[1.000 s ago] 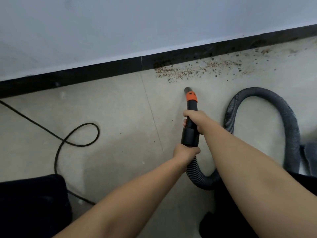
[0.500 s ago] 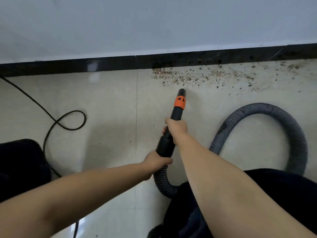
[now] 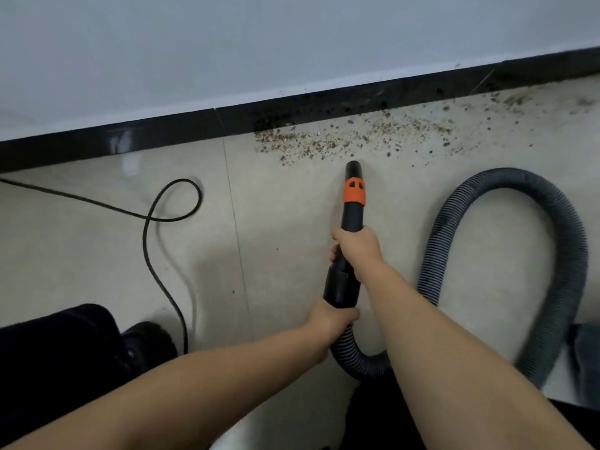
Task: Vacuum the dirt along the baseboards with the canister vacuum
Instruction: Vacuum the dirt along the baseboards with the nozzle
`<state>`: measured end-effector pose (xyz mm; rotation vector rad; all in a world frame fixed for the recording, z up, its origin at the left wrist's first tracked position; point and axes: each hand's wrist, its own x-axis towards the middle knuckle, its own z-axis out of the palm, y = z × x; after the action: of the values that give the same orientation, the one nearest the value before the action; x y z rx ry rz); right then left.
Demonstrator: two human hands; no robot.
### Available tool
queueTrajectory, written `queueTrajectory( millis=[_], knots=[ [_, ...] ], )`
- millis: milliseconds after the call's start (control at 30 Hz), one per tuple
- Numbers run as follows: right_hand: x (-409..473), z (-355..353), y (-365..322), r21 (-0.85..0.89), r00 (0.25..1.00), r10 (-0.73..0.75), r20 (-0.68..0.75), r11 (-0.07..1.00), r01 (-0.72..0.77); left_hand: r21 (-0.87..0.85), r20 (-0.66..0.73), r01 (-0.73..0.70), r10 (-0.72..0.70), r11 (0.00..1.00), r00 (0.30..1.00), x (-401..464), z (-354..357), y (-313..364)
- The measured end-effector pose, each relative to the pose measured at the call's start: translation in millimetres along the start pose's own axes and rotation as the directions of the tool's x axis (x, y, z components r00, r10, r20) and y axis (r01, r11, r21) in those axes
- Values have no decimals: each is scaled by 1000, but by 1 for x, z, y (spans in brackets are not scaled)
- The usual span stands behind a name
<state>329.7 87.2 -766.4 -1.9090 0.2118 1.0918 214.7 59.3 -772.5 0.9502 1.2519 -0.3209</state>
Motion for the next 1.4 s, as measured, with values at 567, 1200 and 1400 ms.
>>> queueTrajectory(
  millis=[567,1200,1400],
  knots=[
    [-15,38,-20,-233,981,12,193,972,34,-286,-131,-10,-29,958,991,-7,-4,-3],
    [-1,24,-34,-73,997,17,81,997,-11,-160,-68,-1,-10,987,998,2,-10,23],
    [15,5,-47,-38,999,31,31,999,-30,-144,-21,-14,11,990,1000,10,4,41]
  ],
)
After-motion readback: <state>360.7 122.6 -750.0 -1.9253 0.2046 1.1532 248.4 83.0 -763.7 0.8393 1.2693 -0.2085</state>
